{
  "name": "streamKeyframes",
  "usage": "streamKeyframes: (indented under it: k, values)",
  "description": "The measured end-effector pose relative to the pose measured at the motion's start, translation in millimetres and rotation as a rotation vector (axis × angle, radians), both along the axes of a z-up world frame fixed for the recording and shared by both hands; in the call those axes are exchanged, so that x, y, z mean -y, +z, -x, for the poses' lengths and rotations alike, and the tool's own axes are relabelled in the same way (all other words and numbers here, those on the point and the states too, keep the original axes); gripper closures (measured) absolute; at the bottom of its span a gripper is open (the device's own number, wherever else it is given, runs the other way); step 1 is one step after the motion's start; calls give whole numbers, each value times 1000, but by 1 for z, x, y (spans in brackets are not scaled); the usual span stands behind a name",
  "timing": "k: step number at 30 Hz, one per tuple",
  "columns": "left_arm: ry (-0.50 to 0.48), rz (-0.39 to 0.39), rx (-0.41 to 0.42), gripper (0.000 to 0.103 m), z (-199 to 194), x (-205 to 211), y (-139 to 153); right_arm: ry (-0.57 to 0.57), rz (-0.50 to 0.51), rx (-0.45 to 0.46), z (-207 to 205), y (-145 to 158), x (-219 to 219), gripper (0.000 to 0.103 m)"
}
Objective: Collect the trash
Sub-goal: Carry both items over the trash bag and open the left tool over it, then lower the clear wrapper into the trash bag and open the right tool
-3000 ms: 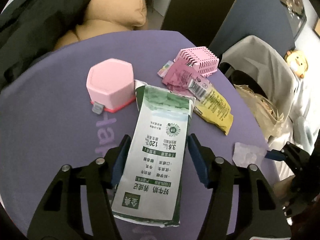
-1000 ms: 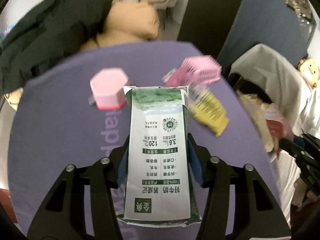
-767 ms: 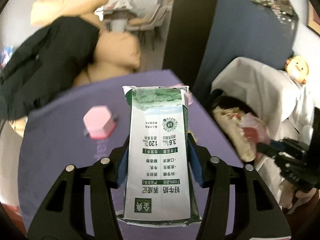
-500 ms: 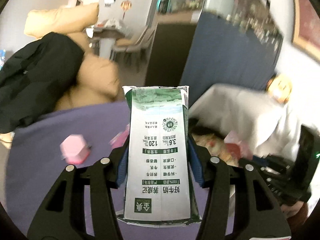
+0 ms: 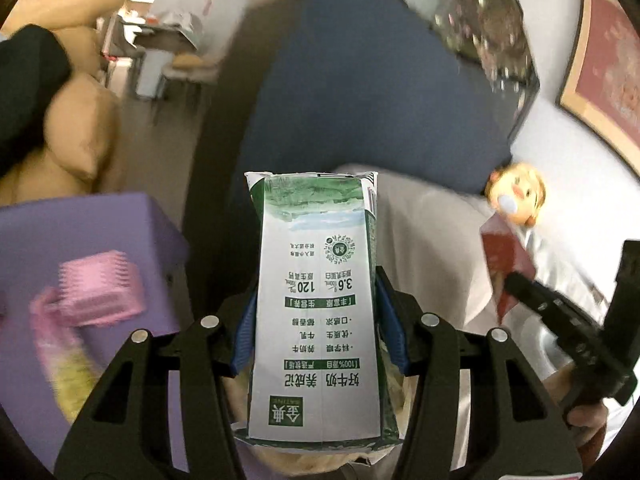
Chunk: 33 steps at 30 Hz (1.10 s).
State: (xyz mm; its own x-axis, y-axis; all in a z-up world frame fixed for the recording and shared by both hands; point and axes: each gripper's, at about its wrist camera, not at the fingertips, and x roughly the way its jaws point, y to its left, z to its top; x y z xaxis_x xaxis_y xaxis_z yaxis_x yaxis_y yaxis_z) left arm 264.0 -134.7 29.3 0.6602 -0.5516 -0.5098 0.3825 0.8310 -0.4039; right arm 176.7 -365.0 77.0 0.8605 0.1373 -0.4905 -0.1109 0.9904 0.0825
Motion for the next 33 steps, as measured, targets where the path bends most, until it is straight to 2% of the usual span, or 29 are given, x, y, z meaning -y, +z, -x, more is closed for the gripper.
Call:
streamKeyframes:
  k: [5,8,9,12,15,17,19,25,29,33]
  values:
    - [-40,-90,-129,53,-23,49,-39,-32,-52,-38,-7,-25,21,84]
    - [-61,-182,-162,53,-29,70,-58,-38,-57,-51,-9,-34,23,84]
    - [-70,-215,-198,53,-32,74,-66,-43,-53,-52,-9,-37,23,84]
    - [-91,-211,-274,53,-29,72,-82,-49,-48,-54,-8,-40,25,84]
    - [-127,-191,-291,52,-28,73,-85,-55,-54,-61,-11,-41,25,84]
    - [-145,-153,-305,44,-28,68,-85,-53,-50,-59,-10,-40,22,84]
    - [-153,-100,-305,35,-25,57,-83,-47,-37,-50,-14,-36,14,83]
    - [-130,-55,-234,33,-1,27,-55,12,-15,-49,-20,-33,-11,84]
    - [-62,-72,-175,33,17,-4,-39,57,-7,-70,-28,-37,-32,84]
    - [55,-116,-135,33,31,-41,-33,96,-10,-102,-34,-42,-48,84]
